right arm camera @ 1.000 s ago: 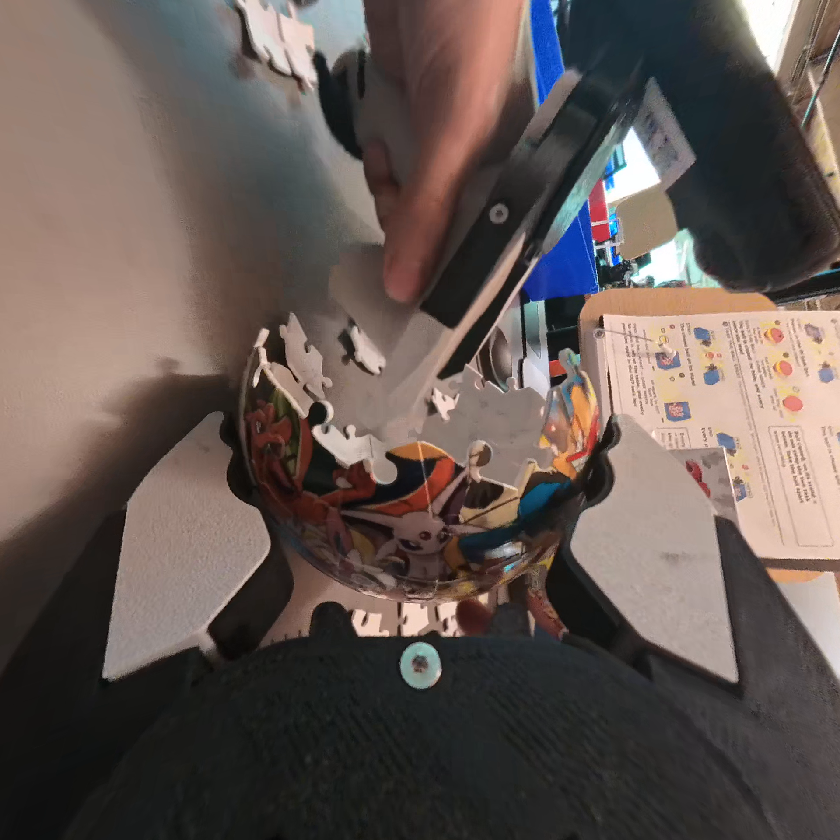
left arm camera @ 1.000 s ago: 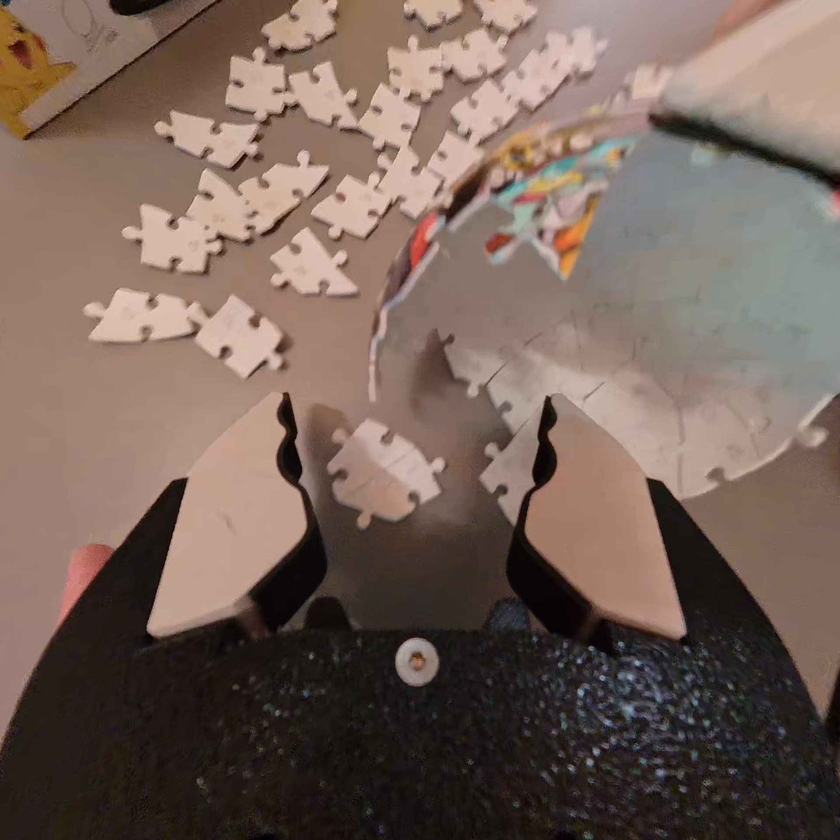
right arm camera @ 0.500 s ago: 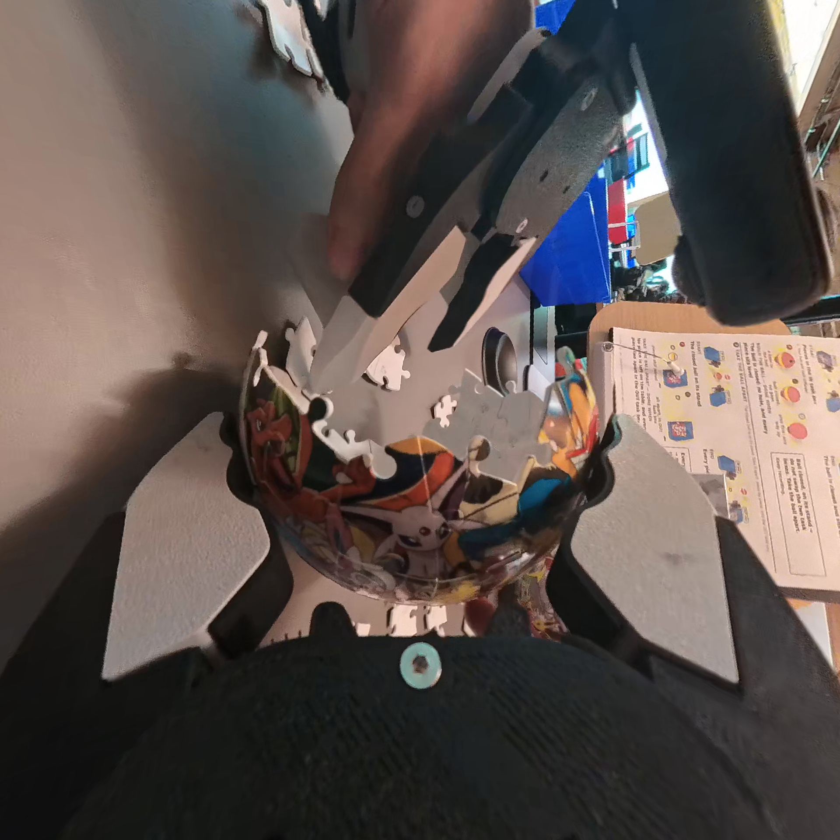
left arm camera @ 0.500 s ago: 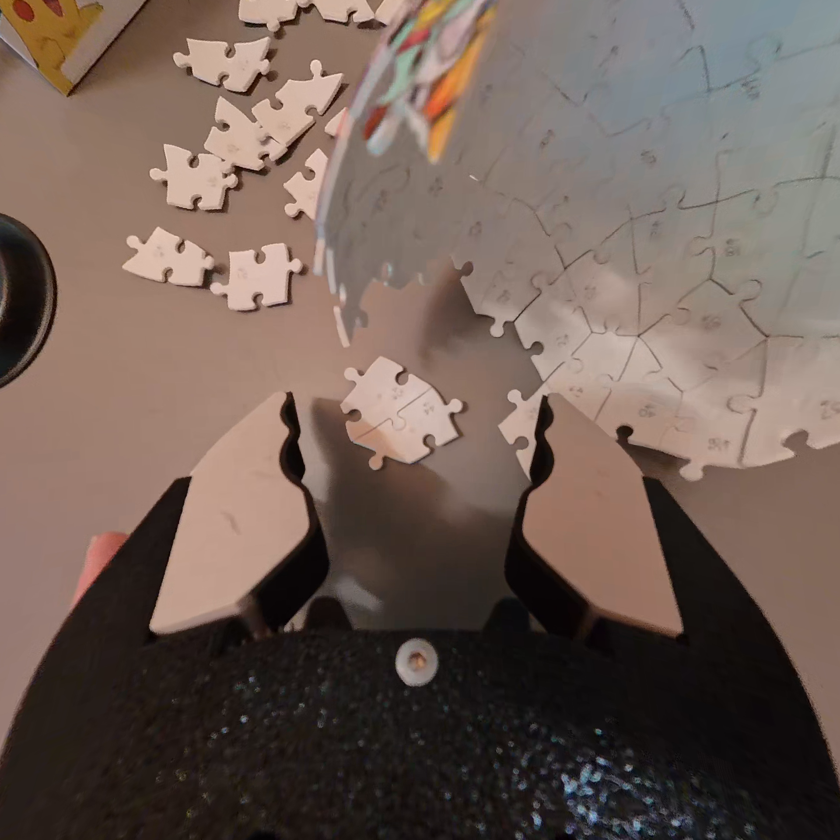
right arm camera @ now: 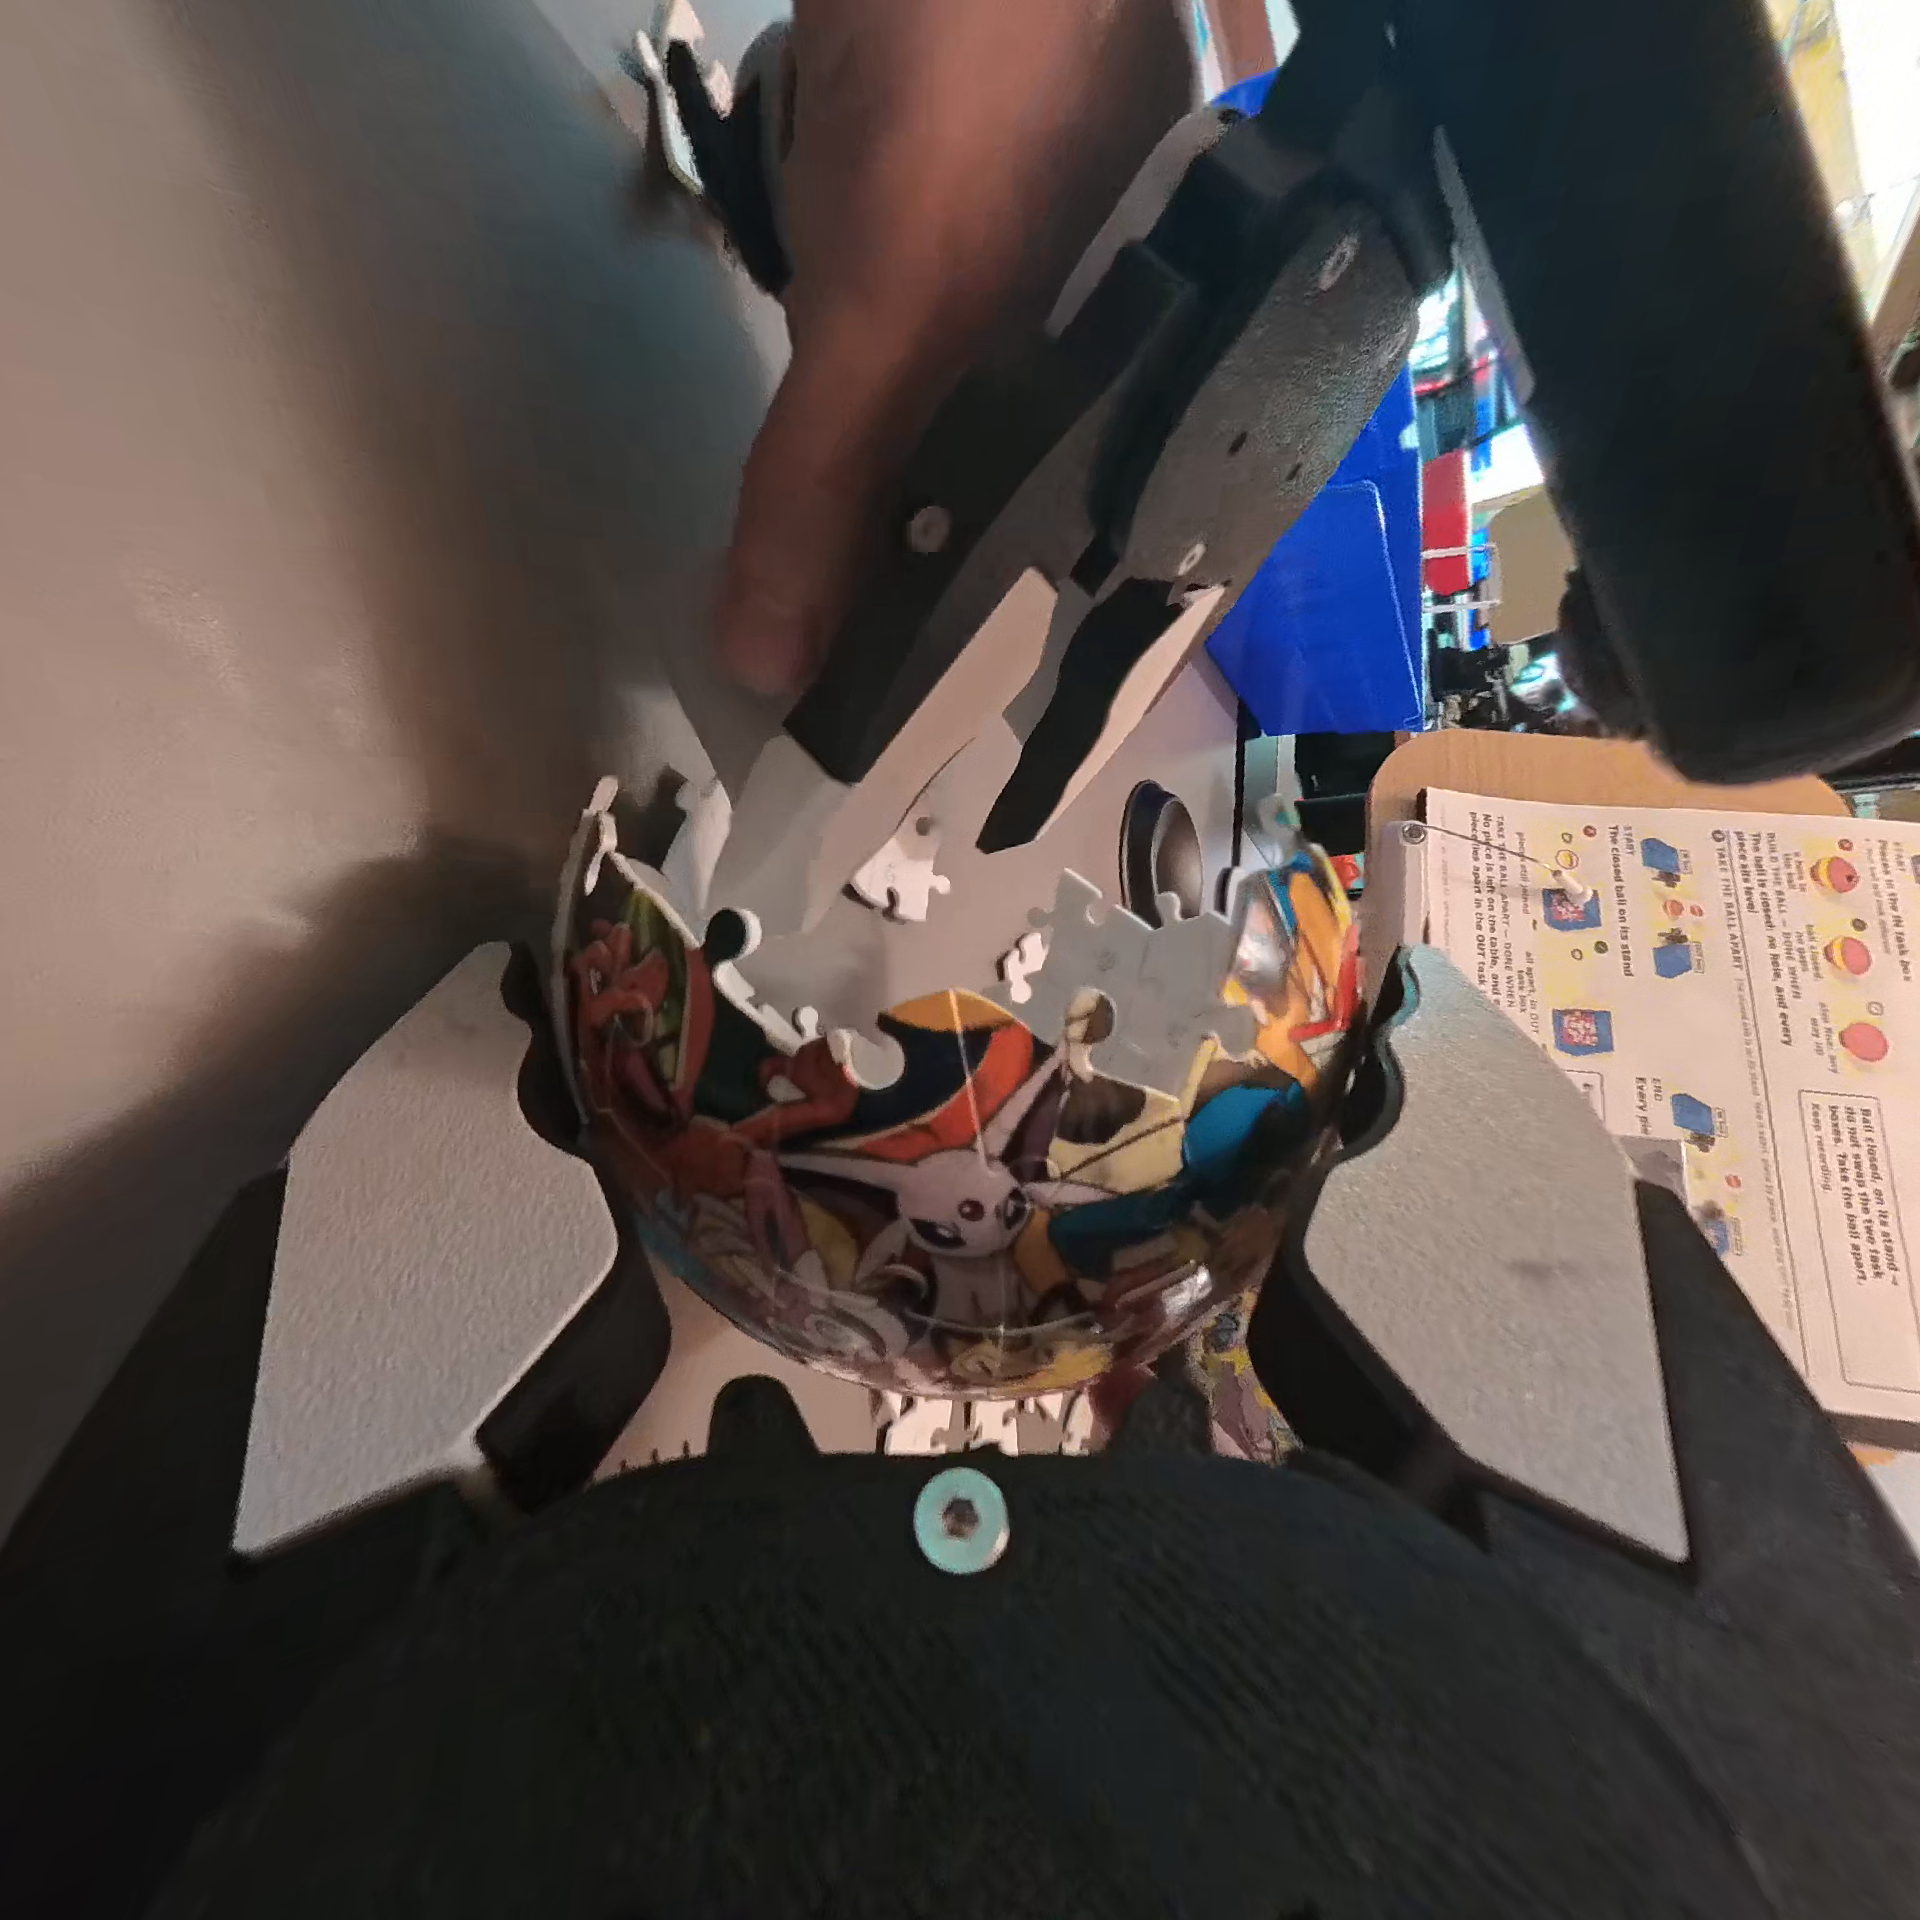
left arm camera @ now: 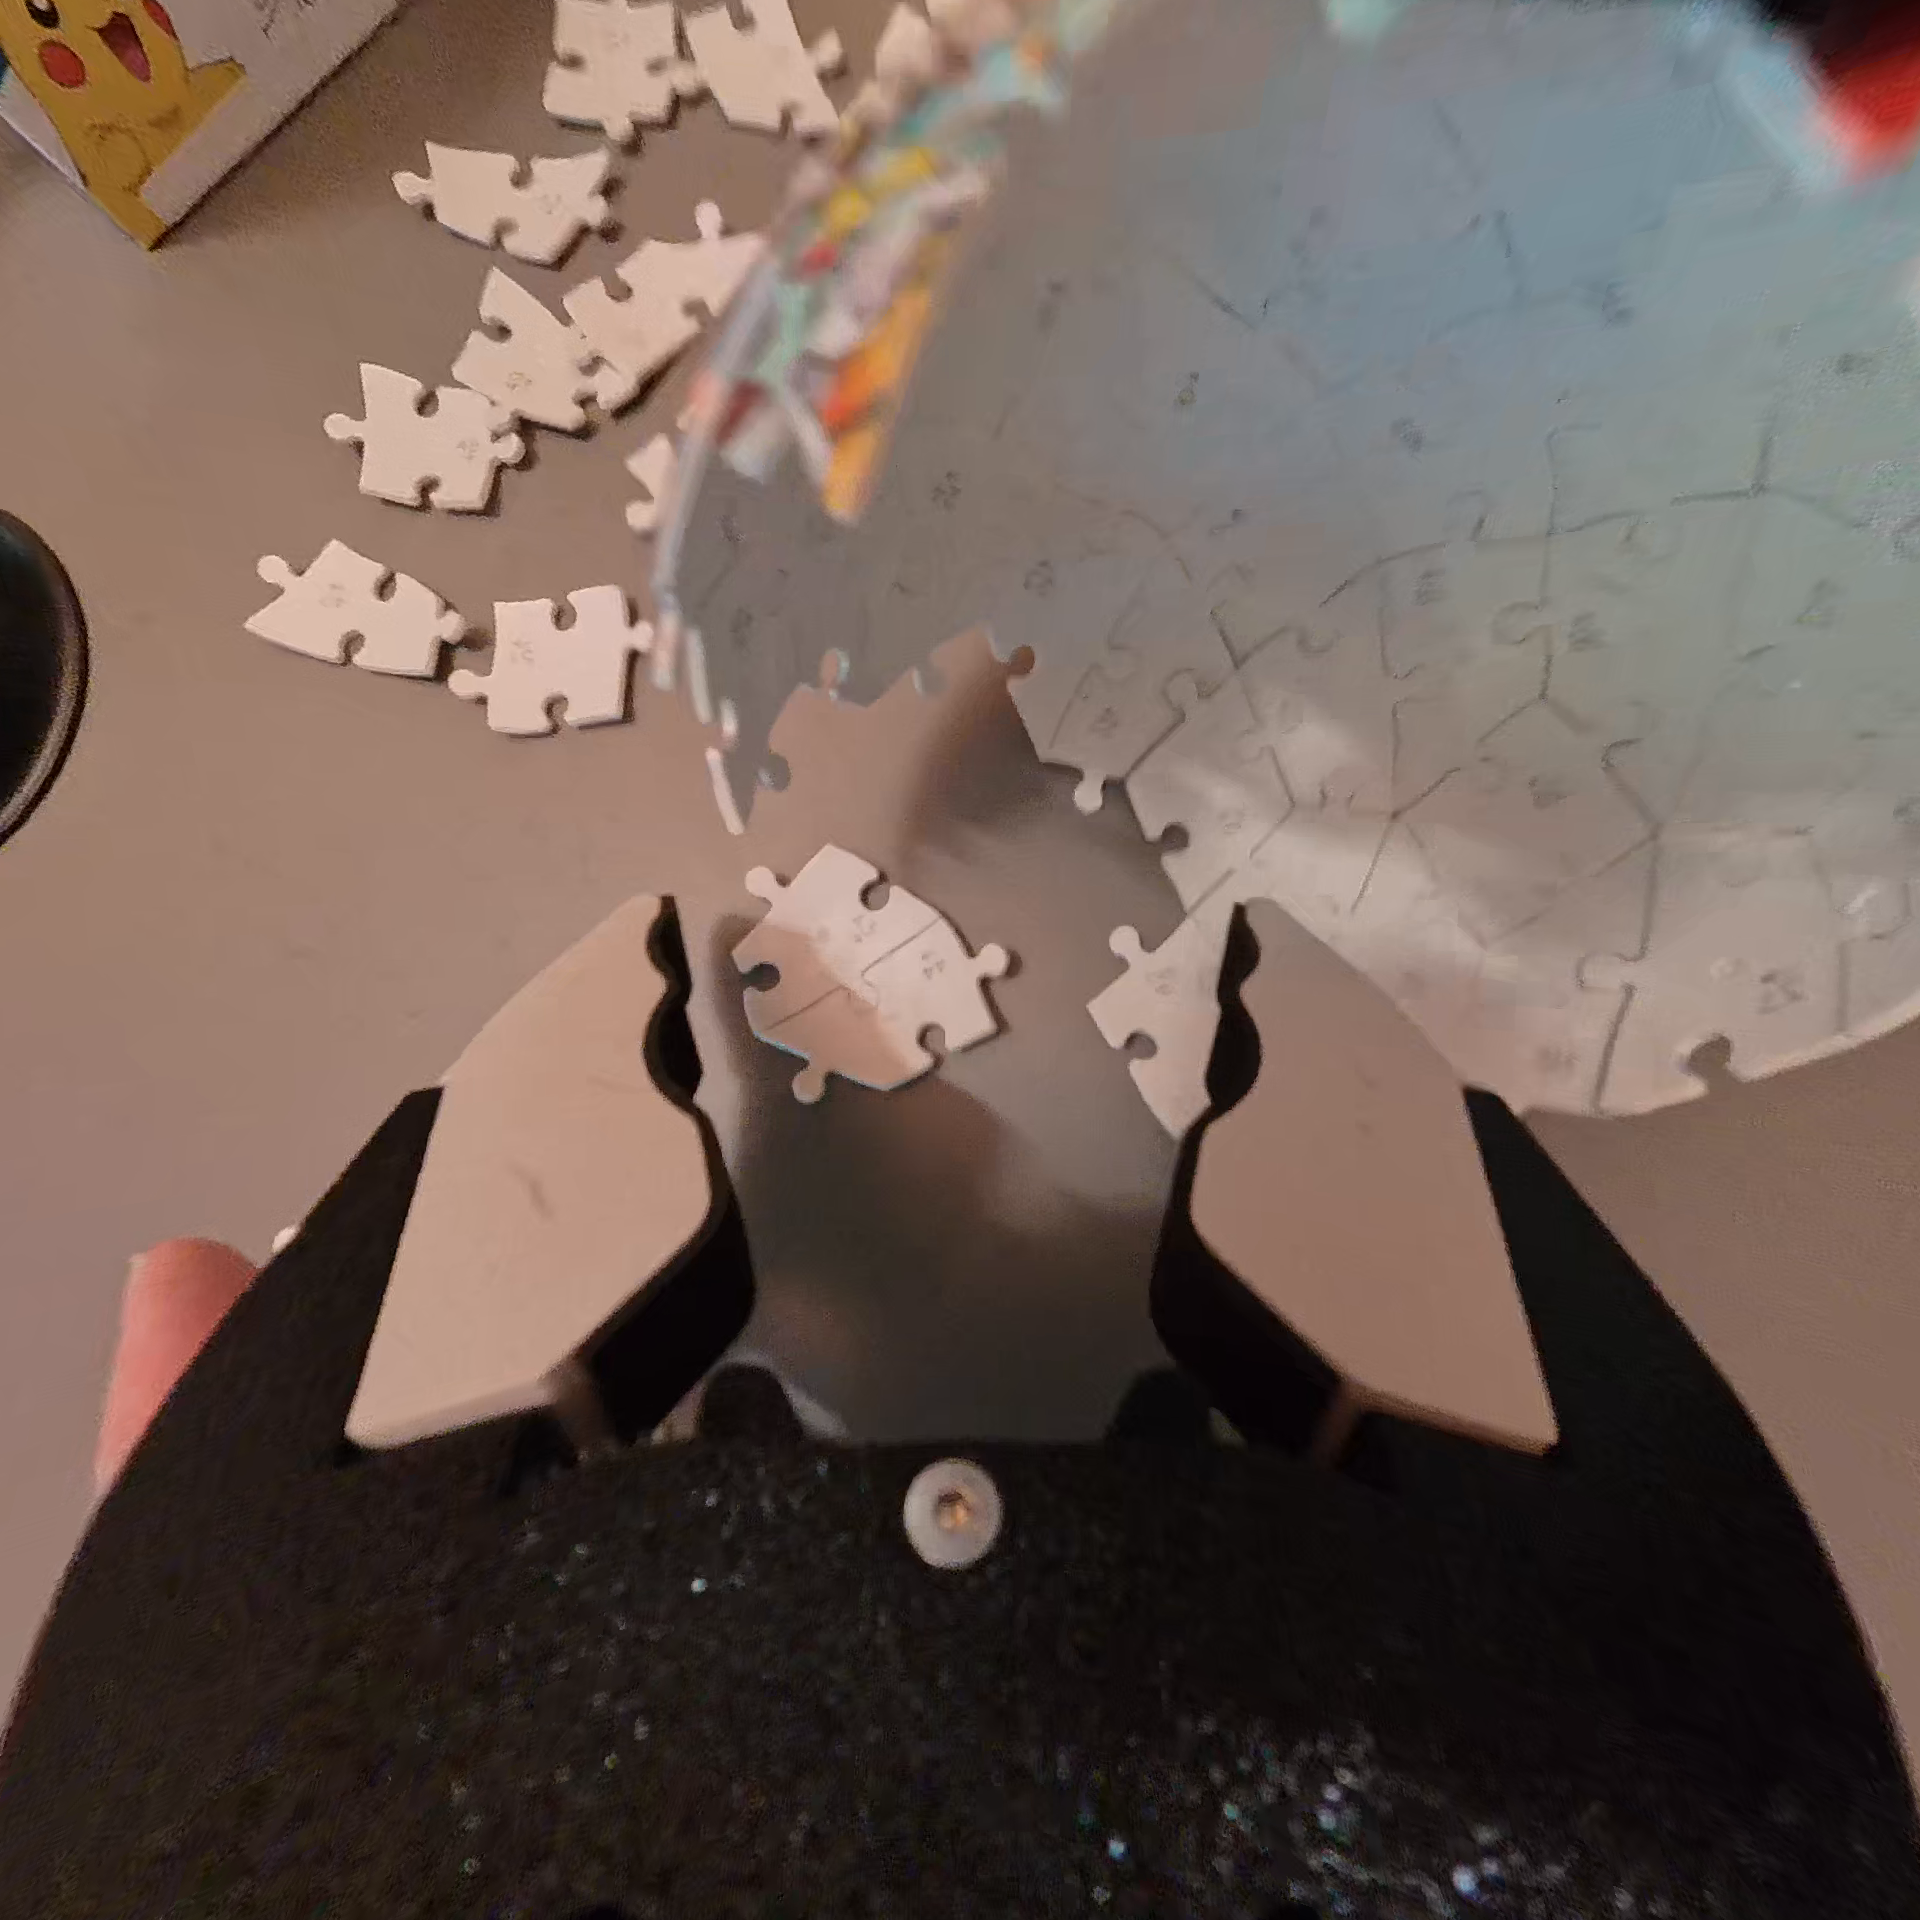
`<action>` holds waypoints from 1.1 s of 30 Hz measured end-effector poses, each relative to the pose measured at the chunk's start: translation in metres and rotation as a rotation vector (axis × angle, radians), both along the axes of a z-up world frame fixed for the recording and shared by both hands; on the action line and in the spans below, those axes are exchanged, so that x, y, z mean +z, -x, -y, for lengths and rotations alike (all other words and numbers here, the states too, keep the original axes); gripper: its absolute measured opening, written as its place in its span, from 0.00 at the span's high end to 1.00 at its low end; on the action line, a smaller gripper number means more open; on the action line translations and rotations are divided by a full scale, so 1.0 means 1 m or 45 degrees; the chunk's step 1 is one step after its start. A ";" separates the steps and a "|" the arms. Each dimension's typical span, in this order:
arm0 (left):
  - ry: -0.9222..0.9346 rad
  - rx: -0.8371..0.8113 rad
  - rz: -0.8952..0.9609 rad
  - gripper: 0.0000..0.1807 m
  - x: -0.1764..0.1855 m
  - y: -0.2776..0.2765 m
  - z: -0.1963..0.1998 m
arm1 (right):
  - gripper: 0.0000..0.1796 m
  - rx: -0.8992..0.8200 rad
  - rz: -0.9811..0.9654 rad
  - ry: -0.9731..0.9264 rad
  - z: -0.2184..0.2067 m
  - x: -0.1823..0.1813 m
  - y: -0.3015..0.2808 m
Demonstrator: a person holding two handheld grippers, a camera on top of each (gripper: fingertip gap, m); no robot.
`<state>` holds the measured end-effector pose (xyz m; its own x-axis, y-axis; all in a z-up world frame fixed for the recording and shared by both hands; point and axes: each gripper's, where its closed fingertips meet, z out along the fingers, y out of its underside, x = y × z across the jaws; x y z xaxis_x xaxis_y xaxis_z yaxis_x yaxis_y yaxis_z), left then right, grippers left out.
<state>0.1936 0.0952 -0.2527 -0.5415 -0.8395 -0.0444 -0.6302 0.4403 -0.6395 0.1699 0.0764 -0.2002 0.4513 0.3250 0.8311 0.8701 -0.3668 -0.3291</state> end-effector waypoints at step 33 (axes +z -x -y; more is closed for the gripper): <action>0.014 -0.019 -0.015 0.44 -0.007 -0.040 0.015 | 0.19 0.069 -0.297 -0.251 0.014 0.005 -0.014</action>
<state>0.2341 0.0801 -0.2599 -0.5545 -0.8317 -0.0285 -0.6312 0.4426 -0.6369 0.1840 0.0620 -0.1954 0.6235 0.1965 0.7567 0.7795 -0.2310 -0.5823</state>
